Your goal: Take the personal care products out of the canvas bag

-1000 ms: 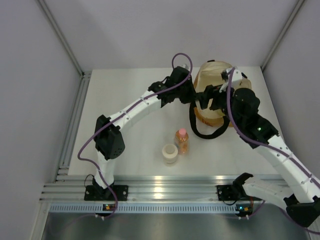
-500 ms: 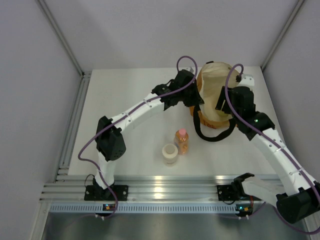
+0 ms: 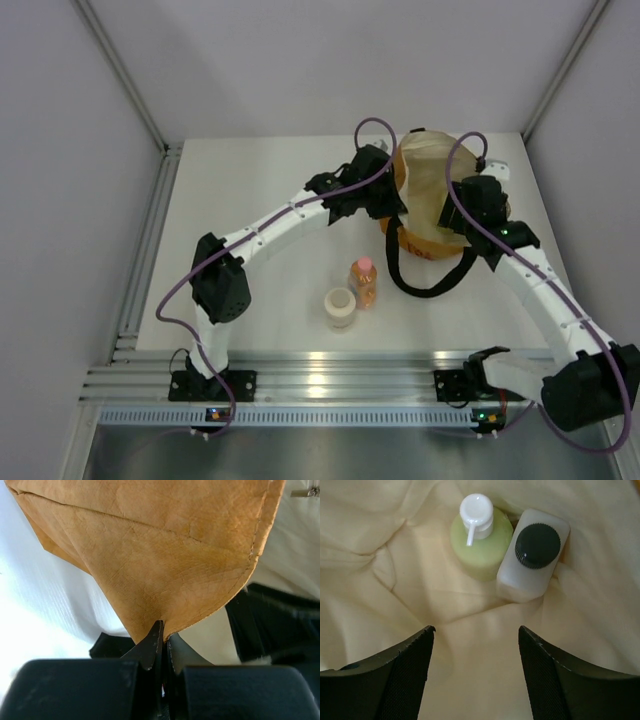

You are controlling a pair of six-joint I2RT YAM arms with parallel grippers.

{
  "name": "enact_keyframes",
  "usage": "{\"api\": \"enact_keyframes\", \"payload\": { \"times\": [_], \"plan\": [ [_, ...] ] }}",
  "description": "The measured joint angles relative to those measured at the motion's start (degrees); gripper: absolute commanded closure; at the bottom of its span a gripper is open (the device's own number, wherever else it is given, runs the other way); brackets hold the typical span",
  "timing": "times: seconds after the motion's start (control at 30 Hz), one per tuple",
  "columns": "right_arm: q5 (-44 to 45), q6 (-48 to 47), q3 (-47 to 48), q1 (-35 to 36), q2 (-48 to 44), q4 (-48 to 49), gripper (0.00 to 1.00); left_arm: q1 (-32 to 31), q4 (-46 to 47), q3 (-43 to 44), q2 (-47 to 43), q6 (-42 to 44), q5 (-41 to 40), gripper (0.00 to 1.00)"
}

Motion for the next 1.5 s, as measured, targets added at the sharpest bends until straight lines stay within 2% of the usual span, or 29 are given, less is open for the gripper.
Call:
{"api": "enact_keyframes", "payload": {
  "times": [0.2,0.63,0.87,1.27,1.37,1.5],
  "plan": [
    [-0.3,-2.1,6.3,-2.9,9.4,0.2,0.37,0.0,-0.1,-0.5,-0.4,0.0,0.0,1.0],
    [0.3,-4.9,16.3,-3.1,18.7,1.3,0.42,0.0,-0.1,-1.3,-1.2,0.0,-0.7,1.0],
    [1.1,-6.7,18.7,-4.3,24.5,1.5,0.42,0.0,-0.1,-1.3,-1.2,0.0,-0.7,1.0],
    [2.4,-9.8,18.7,-5.4,29.2,5.2,0.45,0.0,-0.1,-1.3,-1.2,0.1,-0.7,1.0],
    [2.3,-10.5,18.6,-5.9,30.4,6.9,0.48,0.0,-0.1,-1.3,-1.2,0.1,-0.7,1.0],
    [1.9,-11.2,18.5,-6.3,32.0,8.9,0.57,0.0,-0.1,-1.3,-1.2,0.1,-0.7,1.0]
  ]
}}
